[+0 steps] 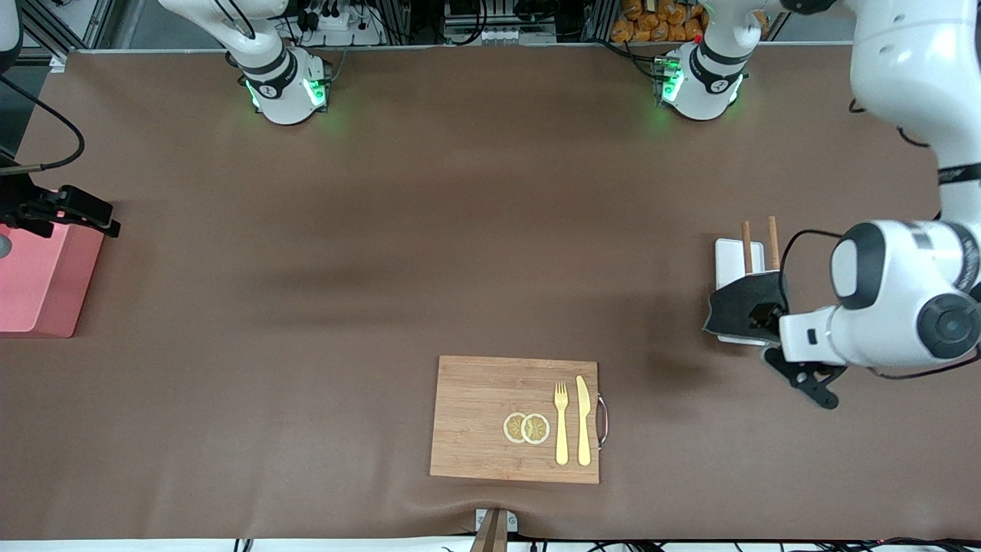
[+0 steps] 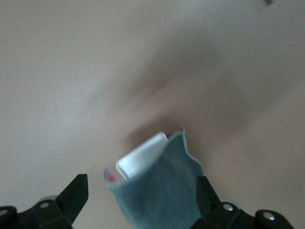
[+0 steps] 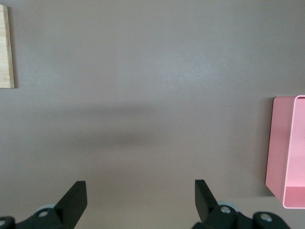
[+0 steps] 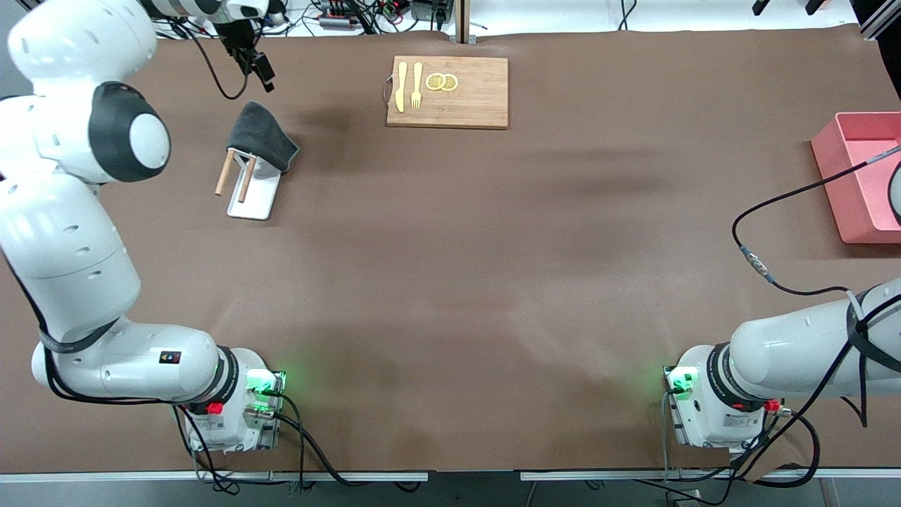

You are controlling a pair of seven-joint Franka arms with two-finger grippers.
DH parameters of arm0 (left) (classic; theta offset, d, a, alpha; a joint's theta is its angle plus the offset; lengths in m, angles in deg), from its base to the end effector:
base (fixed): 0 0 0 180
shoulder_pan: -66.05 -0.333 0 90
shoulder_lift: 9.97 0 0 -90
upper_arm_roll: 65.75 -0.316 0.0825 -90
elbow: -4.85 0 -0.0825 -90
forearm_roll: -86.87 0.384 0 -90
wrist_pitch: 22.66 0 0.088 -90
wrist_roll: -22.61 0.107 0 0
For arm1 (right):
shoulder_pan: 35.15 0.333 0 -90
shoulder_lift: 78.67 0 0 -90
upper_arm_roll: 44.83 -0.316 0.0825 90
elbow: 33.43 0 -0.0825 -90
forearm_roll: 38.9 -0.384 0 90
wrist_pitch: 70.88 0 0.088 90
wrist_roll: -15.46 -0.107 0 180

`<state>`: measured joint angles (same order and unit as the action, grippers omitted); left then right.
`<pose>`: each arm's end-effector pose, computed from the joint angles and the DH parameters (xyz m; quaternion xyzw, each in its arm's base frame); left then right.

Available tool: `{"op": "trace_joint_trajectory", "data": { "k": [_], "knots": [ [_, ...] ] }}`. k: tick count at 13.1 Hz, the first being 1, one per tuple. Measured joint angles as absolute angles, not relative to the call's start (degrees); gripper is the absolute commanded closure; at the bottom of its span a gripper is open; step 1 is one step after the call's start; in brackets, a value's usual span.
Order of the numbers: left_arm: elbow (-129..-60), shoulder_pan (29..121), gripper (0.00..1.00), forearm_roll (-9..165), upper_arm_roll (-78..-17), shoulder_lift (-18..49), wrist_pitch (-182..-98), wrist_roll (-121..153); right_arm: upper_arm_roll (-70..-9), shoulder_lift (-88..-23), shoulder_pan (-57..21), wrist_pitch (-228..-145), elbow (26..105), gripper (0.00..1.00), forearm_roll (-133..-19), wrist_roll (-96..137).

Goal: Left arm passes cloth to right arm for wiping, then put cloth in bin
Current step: 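Reach the left gripper down to the grey cloth on the white holder, then close the left gripper on the grey cloth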

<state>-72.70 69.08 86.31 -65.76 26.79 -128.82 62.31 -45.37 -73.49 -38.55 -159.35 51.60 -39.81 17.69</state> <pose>0.7100 -0.0383 0.3355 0.9296 -0.3617 -0.0660 0.0267 0.5791 -0.0274 0.6117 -0.9998 0.0054 0.0148 0.0090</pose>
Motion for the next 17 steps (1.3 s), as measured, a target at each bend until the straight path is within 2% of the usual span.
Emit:
{"op": "trace_joint_trajectory", "data": {
  "k": [13,14,16,17],
  "knots": [
    [-70.72,69.2,0.0,86.26,-65.54,32.56,-125.84,72.32,-45.36,-73.44,-38.55,-159.32,51.75,0.0,-40.21,17.68],
    [-70.71,69.04,0.15,86.26,-65.56,32.58,-125.84,72.32,-45.36,-73.4,-38.55,-159.32,51.75,0.0,-40.24,17.68],
    [-70.69,68.91,0.53,86.26,-65.63,32.56,-125.62,71.04,-45.36,-73.31,-38.55,-159.31,51.76,0.0,-40.25,17.67],
    [-70.69,68.92,0.55,86.26,-65.63,32.56,-124.94,69.17,-45.35,-73.18,-38.55,-159.31,51.78,0.0,-40.26,17.67]
  ]
}}
